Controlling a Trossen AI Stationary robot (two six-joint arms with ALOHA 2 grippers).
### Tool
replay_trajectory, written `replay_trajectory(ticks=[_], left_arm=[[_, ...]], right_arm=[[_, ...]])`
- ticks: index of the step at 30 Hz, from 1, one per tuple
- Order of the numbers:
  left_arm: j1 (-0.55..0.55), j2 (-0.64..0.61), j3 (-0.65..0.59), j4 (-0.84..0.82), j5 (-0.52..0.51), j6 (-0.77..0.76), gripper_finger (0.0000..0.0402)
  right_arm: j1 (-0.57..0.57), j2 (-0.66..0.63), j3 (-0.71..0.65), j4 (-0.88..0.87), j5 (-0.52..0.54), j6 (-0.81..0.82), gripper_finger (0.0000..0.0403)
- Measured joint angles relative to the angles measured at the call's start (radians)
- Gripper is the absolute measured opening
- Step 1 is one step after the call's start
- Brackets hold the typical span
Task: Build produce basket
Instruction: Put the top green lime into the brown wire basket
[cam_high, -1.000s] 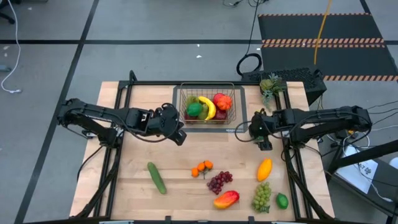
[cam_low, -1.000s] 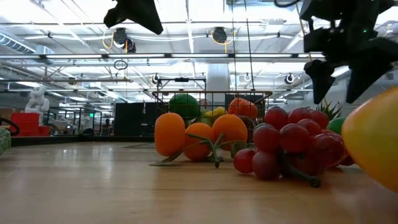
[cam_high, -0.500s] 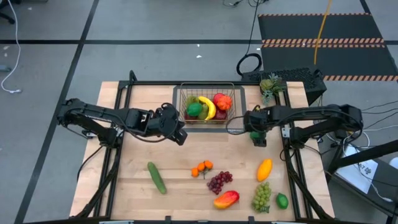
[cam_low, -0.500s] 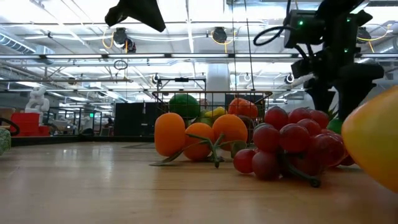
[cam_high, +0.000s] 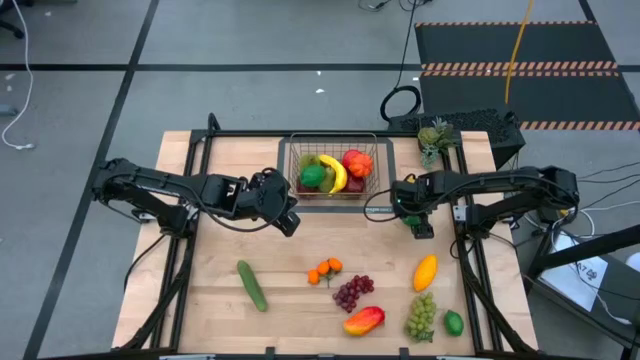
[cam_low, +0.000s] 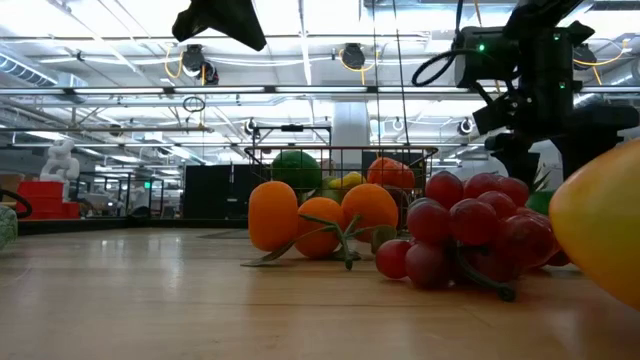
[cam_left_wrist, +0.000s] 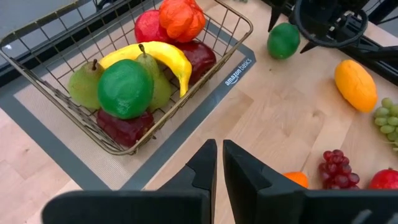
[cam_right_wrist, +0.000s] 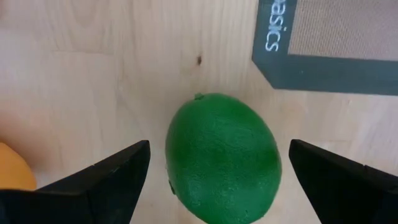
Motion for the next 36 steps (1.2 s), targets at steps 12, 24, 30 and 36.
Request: replay_trajectory(ticks=[12, 24, 30, 36], left_arm=[[0.000, 0.000, 0.000, 0.000, 0.000, 0.000, 0.0086], [0.000, 0.000, 0.000, 0.000, 0.000, -0.001, 0.0118], [0.000, 0.000, 0.000, 0.000, 0.004, 0.013, 0.0118], [0.000, 0.000, 0.000, -0.026, 0.095, 0.016, 0.0118]], right_arm=[[0.000, 0.120, 0.000, 0.009, -0.001, -0.057, 0.0393], [0.000, 0.132, -0.001, 0.009, 0.002, -0.003, 0.0354], [0.000, 0.130, 0.000, -0.005, -0.019, 0.050, 0.0311], [0.001, 0.130, 0.029, -0.052, -0.131, 0.193, 0.0304]])
